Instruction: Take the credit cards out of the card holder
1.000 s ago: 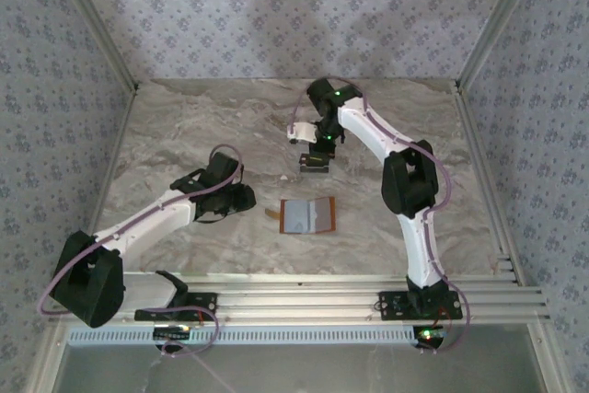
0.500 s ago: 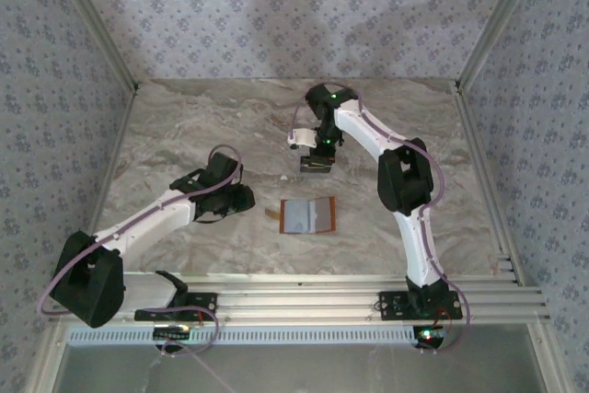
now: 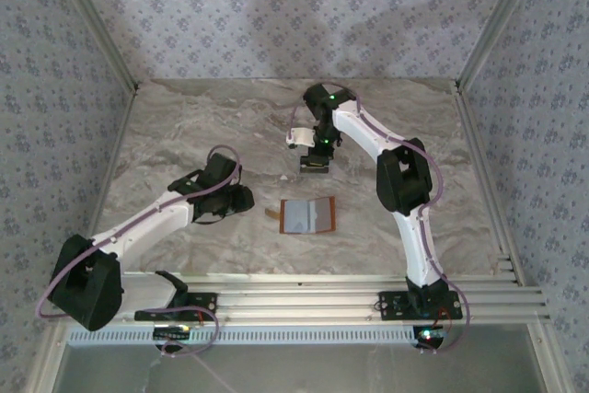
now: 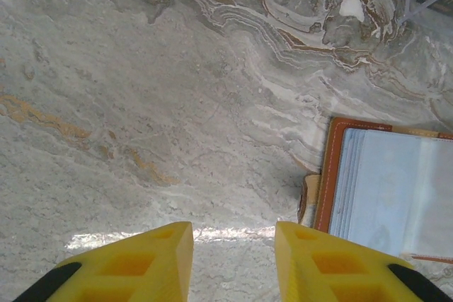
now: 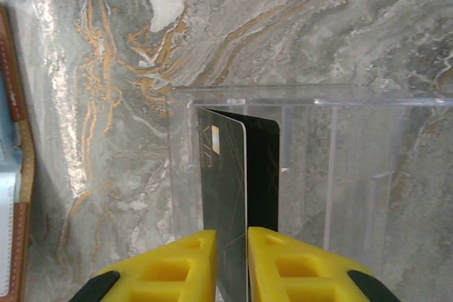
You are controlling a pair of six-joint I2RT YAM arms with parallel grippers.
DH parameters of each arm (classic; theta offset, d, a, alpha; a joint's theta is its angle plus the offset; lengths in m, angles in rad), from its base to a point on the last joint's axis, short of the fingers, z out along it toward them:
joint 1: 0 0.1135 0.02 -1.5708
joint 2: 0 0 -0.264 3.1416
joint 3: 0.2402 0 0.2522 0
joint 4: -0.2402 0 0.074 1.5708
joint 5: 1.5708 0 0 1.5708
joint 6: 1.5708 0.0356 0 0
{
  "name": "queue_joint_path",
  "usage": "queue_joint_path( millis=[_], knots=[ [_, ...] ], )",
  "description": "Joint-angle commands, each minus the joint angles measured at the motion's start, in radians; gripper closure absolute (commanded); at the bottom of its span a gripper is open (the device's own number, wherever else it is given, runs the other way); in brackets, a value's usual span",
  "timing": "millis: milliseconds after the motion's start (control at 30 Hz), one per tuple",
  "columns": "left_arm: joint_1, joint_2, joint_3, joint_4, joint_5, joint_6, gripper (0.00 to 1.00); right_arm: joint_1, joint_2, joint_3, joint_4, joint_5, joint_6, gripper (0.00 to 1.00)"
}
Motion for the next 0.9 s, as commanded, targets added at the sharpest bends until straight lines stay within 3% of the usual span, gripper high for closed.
queue_joint_path(
  millis=[0,367,600,867],
  knots=[
    [0.006,-0.024,-0.008,-0.013,0.001,-0.003,0.64,0.003,-0.028,-0.008,0.025,0.055,-0.115,0.78],
    [0.005,-0.02,0.014,-0.022,0.007,0.005,0.63,0.006,-0.096,-0.118,0.185,0.126,-0.079,0.76],
    [-0.002,0.025,0.057,-0.011,0.035,0.02,0.63,0.008,-0.194,-0.208,0.254,0.091,0.032,0.75],
    [-0.015,0.116,0.125,0.019,0.06,0.043,0.63,0.007,-0.365,-0.351,0.342,0.086,0.339,0.68]
  ],
)
